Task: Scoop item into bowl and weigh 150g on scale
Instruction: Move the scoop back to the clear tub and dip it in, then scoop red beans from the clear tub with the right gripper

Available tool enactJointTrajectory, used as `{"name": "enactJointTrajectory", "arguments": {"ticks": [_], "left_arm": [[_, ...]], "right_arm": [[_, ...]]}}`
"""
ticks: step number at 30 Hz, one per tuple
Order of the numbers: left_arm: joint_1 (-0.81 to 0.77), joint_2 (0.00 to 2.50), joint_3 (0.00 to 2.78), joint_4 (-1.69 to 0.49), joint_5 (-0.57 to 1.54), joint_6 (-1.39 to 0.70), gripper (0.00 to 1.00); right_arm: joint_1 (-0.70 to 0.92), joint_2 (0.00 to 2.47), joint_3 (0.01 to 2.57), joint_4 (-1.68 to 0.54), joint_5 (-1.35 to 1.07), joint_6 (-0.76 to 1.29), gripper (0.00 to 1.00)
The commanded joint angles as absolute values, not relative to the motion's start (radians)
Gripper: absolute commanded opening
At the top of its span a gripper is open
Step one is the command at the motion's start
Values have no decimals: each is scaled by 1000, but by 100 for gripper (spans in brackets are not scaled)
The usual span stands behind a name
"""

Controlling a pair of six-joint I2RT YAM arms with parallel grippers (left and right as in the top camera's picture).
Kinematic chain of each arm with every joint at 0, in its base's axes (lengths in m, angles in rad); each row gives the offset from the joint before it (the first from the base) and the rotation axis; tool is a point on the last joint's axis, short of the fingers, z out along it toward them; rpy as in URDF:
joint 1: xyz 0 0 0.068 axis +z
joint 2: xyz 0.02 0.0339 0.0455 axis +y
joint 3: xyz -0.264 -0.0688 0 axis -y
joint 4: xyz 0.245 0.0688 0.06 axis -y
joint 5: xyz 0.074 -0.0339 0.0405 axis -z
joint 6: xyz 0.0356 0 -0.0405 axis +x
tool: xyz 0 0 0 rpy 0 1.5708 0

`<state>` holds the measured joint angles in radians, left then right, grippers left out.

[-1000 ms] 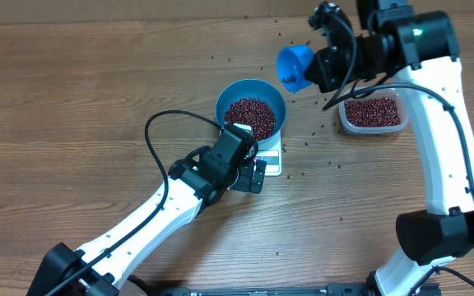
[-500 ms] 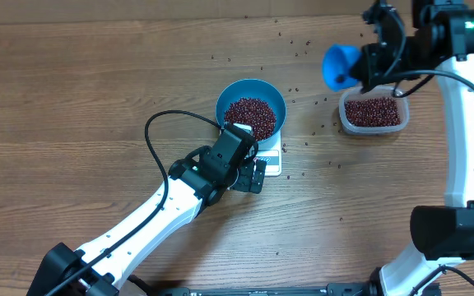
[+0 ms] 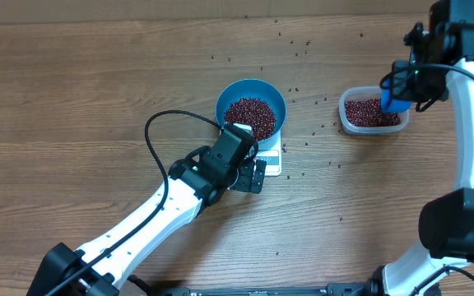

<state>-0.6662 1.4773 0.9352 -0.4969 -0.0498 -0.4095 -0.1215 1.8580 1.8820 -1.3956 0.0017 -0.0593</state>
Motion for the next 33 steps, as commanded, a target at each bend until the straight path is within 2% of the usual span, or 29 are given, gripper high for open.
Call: {"name": "enactJointTrajectory", "arguments": {"ticks": [1, 2, 5, 8, 12, 15, 20, 33], "left_arm": [[-667, 1477, 930, -493, -55, -400, 99], [-667, 1477, 930, -493, -55, -400, 99], [-667, 1477, 930, -493, -55, -400, 99], [-667, 1477, 930, -493, -55, -400, 99], [-667, 1477, 930, -493, -55, -400, 100], [-667, 1477, 930, -493, -55, -400, 99], [-667, 1477, 930, -493, -55, -400, 100], [-667, 1477, 930, -493, -55, -400, 100]], "right_arm": [[-119, 1842, 1780, -1311, 77, -26, 30], [-119, 1842, 1754, -1283, 77, -26, 50], [-119, 1842, 1691, -1222, 73, -26, 61], [-119, 1842, 1659, -1197, 70, -25, 76], [-119, 1839, 1669, -1198, 24, -25, 86], [-119, 1836, 1715, -1221, 22, -25, 98], [-119, 1834, 1784, -1244, -2, -25, 100], [-119, 1835, 1786, -1265, -419, -25, 100]]}}
